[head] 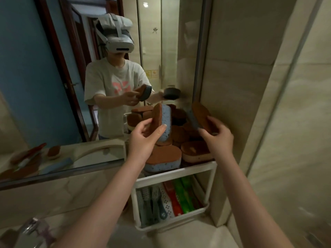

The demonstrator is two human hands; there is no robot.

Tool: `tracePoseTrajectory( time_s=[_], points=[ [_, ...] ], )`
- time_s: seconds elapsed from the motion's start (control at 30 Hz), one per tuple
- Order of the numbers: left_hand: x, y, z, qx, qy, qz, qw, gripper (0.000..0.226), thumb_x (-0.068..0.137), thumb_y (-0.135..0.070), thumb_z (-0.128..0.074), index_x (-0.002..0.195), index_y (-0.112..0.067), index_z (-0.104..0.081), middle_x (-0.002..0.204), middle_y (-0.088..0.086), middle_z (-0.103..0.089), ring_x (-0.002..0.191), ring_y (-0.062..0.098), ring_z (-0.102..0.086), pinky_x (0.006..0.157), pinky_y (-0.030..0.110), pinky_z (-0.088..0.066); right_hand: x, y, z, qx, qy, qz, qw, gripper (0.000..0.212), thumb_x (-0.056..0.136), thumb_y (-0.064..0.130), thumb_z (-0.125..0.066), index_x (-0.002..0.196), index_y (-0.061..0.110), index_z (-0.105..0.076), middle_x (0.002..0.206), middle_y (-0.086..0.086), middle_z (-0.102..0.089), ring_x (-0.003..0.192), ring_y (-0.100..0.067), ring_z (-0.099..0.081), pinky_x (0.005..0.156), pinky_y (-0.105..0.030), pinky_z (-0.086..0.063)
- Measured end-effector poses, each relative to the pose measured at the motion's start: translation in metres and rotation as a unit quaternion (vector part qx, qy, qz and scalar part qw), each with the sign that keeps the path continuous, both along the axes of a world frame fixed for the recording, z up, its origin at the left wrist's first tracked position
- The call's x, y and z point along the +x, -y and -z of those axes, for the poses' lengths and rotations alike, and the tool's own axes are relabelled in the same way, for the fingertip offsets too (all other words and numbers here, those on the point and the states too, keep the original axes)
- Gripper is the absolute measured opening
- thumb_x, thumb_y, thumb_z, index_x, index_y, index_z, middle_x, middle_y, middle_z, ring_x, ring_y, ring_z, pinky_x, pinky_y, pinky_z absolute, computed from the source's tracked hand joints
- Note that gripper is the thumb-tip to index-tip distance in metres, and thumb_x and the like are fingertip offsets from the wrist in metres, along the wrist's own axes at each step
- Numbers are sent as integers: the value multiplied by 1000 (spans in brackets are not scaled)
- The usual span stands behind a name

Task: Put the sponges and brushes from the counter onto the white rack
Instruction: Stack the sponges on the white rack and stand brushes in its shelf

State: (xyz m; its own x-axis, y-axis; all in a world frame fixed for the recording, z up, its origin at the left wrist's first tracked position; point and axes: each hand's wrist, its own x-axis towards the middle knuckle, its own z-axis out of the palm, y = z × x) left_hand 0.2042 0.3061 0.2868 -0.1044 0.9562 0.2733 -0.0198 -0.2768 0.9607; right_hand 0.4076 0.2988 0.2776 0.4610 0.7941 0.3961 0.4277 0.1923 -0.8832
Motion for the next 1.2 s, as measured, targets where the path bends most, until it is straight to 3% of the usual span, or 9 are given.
tracePoseTrajectory(
  time_s=[0.17, 0.3, 0.47, 0.57, 0.7, 0.8, 0.93, 1.07, 1.2],
  points=[
    [-4, -10, 8, -15, -16, -19, 1000, 50, 74, -40, -74, 119, -27, -57, 120, 1, -60, 105, 15, -62, 86, 36, -55, 15, -38, -2, -91, 185, -28, 978, 50, 84, 28, -69, 132, 22, -55, 131, -4, -55, 119, -23, -52, 100, -37, -45],
    [-8, -13, 13, -29, -25, -31, 999, 53, 71, -44, -74, 119, -29, -57, 120, 1, -59, 104, 15, -62, 86, 39, -56, 12, -54, 4, -145, 248, -12, 958, 52, 85, 29, -67, 134, 22, -52, 133, -6, -53, 120, -26, -51, 100, -38, -45],
    [-8, -17, 13, -43, -58, -46, 996, 53, 72, -48, -73, 118, -28, -57, 111, -1, -59, 100, 17, -63, 85, 42, -56, 10, -52, 11, -157, 251, -4, 955, 57, 85, 34, -67, 137, 21, -48, 138, -6, -50, 125, -27, -47, 104, -41, -42],
    [0, -22, 7, -38, -118, -69, 990, 54, 73, -51, -71, 118, -25, -58, 101, -5, -57, 99, 16, -59, 84, 37, -54, 2, -33, 17, -56, 248, 23, 967, 54, 83, 34, -69, 132, 16, -54, 134, -8, -52, 125, -28, -45, 103, -39, -41],
    [17, -36, -5, -37, -197, -74, 977, 58, 72, -55, -70, 116, -18, -59, 109, 2, -59, 103, 18, -57, 82, 30, -49, -14, -7, 29, 61, 159, 35, 985, 26, 87, 27, -66, 111, 16, -65, 107, 0, -64, 104, -19, -57, 85, -30, -48],
    [46, -54, -10, -27, -289, -79, 954, 59, 72, -60, -66, 110, -15, -61, 113, 5, -61, 106, 23, -57, 82, 31, -46, -8, -5, 38, 49, 82, 25, 995, 15, 90, 23, -61, 101, 16, -68, 90, 5, -63, 88, -16, -62, 74, -30, -50],
    [59, -74, -7, -44, -366, -98, 925, 72, 69, -69, -62, 111, -11, -60, 115, 13, -60, 105, 29, -57, 81, 34, -45, -15, -5, 36, 16, 49, 13, 999, 12, 92, 27, -58, 96, 22, -67, 84, 8, -63, 82, -11, -62, 72, -31, -52],
    [73, -79, 0, -51, -400, -119, 907, 73, 71, -67, -61, 113, -7, -59, 115, 17, -59, 106, 31, -56, 81, 34, -46, -15, -8, 37, 11, 57, 8, 998, 10, 91, 26, -59, 92, 21, -67, 83, 6, -66, 78, -10, -61, 69, -28, -50],
    [79, -73, 2, -4, -392, -106, 914, 58, 81, -63, -53, 94, -8, -68, 98, 12, -69, 105, 31, -57, 83, 35, -48, -14, -8, 39, 19, 51, 8, 998, 10, 90, 25, -58, 91, 20, -67, 82, 5, -66, 77, -10, -61, 67, -27, -48]
  ],
)
